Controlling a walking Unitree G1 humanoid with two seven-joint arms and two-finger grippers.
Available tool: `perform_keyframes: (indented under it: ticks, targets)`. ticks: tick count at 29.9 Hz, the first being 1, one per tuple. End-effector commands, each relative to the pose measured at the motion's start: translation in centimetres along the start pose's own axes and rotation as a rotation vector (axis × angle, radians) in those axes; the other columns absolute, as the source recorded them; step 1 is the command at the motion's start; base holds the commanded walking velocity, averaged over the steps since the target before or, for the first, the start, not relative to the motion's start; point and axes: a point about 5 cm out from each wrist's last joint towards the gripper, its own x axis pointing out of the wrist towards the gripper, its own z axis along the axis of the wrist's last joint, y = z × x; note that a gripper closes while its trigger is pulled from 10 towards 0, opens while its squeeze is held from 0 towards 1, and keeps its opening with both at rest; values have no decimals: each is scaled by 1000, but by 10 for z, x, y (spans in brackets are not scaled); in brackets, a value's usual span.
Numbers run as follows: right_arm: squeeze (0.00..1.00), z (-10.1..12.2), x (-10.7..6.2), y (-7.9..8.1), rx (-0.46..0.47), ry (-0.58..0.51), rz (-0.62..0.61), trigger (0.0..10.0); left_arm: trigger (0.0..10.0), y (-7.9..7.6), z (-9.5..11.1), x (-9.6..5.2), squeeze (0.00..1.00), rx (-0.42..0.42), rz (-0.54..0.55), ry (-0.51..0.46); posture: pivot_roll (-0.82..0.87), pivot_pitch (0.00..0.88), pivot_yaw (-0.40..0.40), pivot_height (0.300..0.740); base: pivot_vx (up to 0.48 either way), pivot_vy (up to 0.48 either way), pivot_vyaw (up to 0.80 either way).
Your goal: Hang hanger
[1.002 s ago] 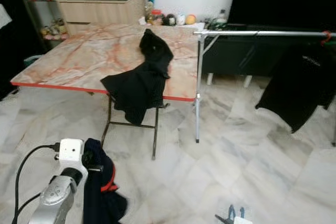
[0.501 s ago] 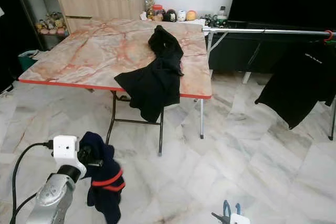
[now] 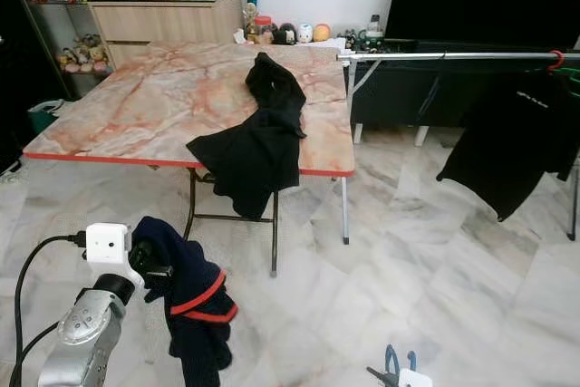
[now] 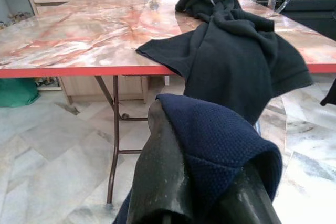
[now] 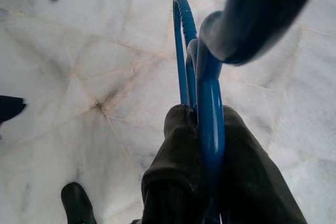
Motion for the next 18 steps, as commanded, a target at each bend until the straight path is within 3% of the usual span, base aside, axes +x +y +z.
perform_keyframes:
  ticks: [1,9,13,18]
  targets:
    - [0,2,0,8,9,-3,25,10000,10000,-1,12,5,0,20,-15,-43,103,0,50,740,480,0,0]
    - [0,3,0,9,3,-4,27,10000,10000,-9,11,6,0,28,-66,-37,99,0,56,740,480,0,0]
    - [0,3,0,10,2,-5,28,10000,10000,-10,23,14,0,47,-90,-71,97,0,61,740,480,0,0]
    - [0,6,1,11,-24,-8,40,10000,10000,-7,57,37,0,103,-124,-160,96,0,54,740,480,0,0]
